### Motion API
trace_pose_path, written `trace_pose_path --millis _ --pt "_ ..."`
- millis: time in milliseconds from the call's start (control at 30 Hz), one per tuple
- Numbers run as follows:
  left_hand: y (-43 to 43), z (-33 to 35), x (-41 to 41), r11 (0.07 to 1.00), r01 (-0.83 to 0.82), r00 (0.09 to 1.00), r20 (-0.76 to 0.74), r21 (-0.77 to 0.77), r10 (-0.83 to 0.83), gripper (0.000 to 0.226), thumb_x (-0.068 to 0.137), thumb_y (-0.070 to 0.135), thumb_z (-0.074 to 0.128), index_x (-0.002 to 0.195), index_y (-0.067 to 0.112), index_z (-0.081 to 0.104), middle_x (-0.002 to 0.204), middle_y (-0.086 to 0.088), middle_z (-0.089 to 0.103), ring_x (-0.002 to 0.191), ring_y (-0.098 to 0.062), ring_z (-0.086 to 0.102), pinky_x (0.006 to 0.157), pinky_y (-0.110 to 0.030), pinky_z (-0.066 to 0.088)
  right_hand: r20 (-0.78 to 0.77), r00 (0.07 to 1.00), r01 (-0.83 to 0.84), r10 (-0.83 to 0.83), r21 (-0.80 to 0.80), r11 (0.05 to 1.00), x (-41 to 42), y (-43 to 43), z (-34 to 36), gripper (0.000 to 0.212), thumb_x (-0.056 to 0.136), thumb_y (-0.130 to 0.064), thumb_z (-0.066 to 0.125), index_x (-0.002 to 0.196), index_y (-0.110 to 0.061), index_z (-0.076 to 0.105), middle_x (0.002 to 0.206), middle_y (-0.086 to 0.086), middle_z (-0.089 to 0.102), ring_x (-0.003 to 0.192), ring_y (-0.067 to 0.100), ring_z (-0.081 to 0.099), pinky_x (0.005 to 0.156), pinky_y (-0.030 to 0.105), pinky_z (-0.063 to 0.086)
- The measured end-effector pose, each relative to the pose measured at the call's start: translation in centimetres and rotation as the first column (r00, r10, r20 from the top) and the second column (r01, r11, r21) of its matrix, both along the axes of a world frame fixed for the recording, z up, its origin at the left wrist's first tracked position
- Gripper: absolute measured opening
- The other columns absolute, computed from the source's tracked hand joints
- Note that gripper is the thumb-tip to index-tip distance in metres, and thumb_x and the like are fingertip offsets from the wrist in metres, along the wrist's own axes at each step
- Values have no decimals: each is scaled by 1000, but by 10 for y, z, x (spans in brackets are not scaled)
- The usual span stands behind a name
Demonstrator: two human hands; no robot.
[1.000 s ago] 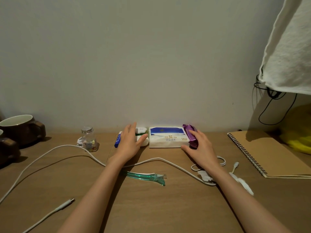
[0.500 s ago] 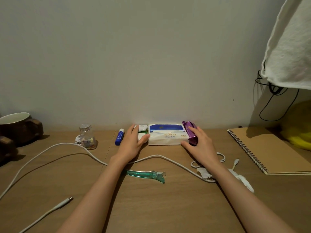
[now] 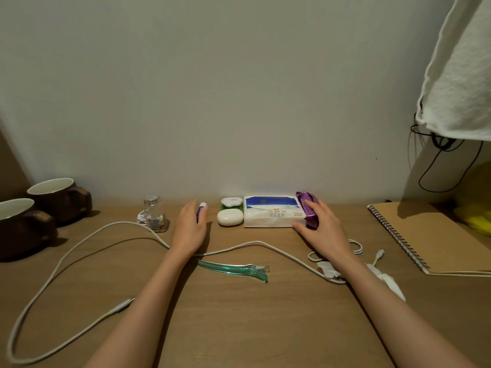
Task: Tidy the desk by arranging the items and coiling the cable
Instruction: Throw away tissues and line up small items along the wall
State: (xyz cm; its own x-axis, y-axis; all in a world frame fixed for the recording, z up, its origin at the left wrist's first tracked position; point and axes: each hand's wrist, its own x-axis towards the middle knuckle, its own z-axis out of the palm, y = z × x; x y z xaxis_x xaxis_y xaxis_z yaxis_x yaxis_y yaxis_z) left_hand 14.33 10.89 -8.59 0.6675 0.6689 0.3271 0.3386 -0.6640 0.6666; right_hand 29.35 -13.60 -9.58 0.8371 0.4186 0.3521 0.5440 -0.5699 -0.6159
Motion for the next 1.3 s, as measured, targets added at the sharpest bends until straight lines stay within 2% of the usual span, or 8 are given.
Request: trace_pose_path --millis 233,567,767,967,1067,1167,1233,1300 --pt "-2 -2 8 998 48 963 -263 -49 -59 41 101 24 30 135 3 37 134 -22 46 126 -36 39 108 -47 27 -2 1000 -11 11 -3 1000 0 0 0 71 83 -45 66 144 -26 36 156 1 26 140 21 31 105 38 37" --pt "-1 -7 20 987 145 935 -317 -67 -159 49 102 16 22 149 10 15 155 -9 25 145 -24 15 118 -44 1 0 1000 -4 4 -5 1000 2 0 -1 69 83 -45 65 144 -27 36 157 1 25 140 20 29 106 38 36" --pt "-3 -8 20 983 166 936 -302 -77 -181 55 98 10 24 150 10 9 158 -9 15 146 -22 9 117 -41 -3 1 1000 0 0 -8 1000 3 0 -2 69 83 -46 66 143 -28 36 157 0 25 140 20 30 106 38 36" --pt "-4 -2 9 963 225 960 -134 -146 -245 57 98 7 33 150 13 12 159 -5 10 146 -21 9 119 -38 11 -8 1000 -17 17 1 1000 1 -1 -1 70 84 -43 66 144 -26 36 156 1 25 140 20 30 106 38 36" --pt "-8 7 -8 971 234 972 -38 49 -232 52 98 14 40 148 16 25 153 -2 28 140 -17 25 114 -35 25 -22 999 -25 25 6 1000 0 -1 1 70 84 -43 66 144 -26 35 157 1 23 140 21 29 106 38 36" --pt "-4 15 -30 895 35 984 141 445 -109 43 93 22 54 135 17 46 128 -8 51 118 -20 39 98 -34 37 -30 999 -28 28 -9 1000 -1 -1 1 70 84 -43 65 145 -26 34 157 0 22 141 21 29 106 40 36" --pt "2 18 -44 880 -161 958 286 447 30 47 88 24 62 132 18 47 124 -12 45 112 -24 37 95 -37 37 -28 999 -27 26 -20 999 -1 -2 1 70 84 -43 65 145 -26 34 157 1 22 140 21 29 106 41 37" --pt "10 21 -57 905 -310 913 357 292 198 60 84 27 67 136 19 40 130 -14 37 116 -27 32 98 -36 33 -25 999 -24 23 -15 1000 -1 -2 1 69 84 -42 66 144 -25 36 157 2 23 140 21 29 107 40 35"
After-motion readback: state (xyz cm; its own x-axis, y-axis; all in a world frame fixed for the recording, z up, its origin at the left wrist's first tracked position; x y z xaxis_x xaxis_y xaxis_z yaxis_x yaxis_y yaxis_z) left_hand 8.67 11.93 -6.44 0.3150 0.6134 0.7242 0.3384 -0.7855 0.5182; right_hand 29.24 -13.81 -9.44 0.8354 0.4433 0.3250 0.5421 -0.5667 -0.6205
